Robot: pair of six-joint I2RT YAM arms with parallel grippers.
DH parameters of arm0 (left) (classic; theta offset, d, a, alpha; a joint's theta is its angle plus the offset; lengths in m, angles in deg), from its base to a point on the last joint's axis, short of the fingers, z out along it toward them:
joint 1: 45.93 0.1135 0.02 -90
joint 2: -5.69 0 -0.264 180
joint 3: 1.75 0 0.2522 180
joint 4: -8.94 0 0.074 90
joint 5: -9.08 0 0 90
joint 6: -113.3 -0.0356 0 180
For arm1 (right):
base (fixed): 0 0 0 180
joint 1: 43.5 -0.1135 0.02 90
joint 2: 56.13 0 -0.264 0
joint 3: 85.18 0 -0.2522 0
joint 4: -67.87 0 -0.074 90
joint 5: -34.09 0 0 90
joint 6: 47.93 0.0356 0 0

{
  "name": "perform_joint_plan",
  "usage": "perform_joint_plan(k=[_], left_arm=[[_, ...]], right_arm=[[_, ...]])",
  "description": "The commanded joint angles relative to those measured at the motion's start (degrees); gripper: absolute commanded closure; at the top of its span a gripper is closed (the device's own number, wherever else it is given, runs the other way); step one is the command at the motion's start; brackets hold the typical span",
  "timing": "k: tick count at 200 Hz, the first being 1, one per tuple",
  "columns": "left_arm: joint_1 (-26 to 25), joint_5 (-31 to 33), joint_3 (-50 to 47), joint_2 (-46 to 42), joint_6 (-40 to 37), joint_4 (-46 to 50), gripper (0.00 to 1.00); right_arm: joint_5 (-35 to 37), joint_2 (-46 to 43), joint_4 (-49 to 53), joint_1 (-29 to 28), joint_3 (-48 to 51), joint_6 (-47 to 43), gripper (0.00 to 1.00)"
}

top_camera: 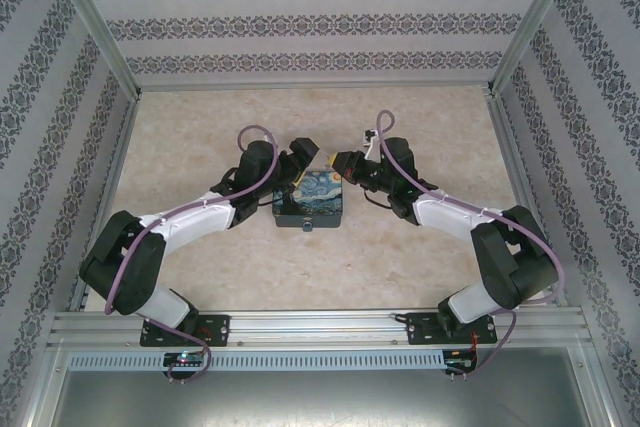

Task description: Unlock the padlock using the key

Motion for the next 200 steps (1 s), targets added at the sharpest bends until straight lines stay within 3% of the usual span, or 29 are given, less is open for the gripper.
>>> perform_joint_plan(k=[1, 38, 85, 130, 200], left_arm=[[2.0, -5.3, 3.3, -1.3, -8.6, 2.5, 0.12], [4.1, -11.6, 4.5, 0.2, -10.5, 0.3, 0.26], [4.2, -14.8, 3.0, 3.6, -3.5, -10.3, 0.44], [4.0, -14.2, 1.2, 5.8, 1.7, -17.1, 0.5], [3.9, -13.7, 1.4, 6.5, 1.8, -17.2, 0.6]], right_arm=[[-6.8, -1.5, -6.3, 1.3, 1.2, 4.7, 1.0], [-12.5, -0.2, -11.5, 2.2, 1.4, 7.3, 1.0], [-14.0, 2.4, -18.5, 1.8, 1.1, 11.4, 1.0], [-13.3, 4.6, -20.7, 0.9, 0.4, 13.1, 1.0], [-13.0, 7.1, -23.3, -0.1, -0.3, 14.7, 1.0]])
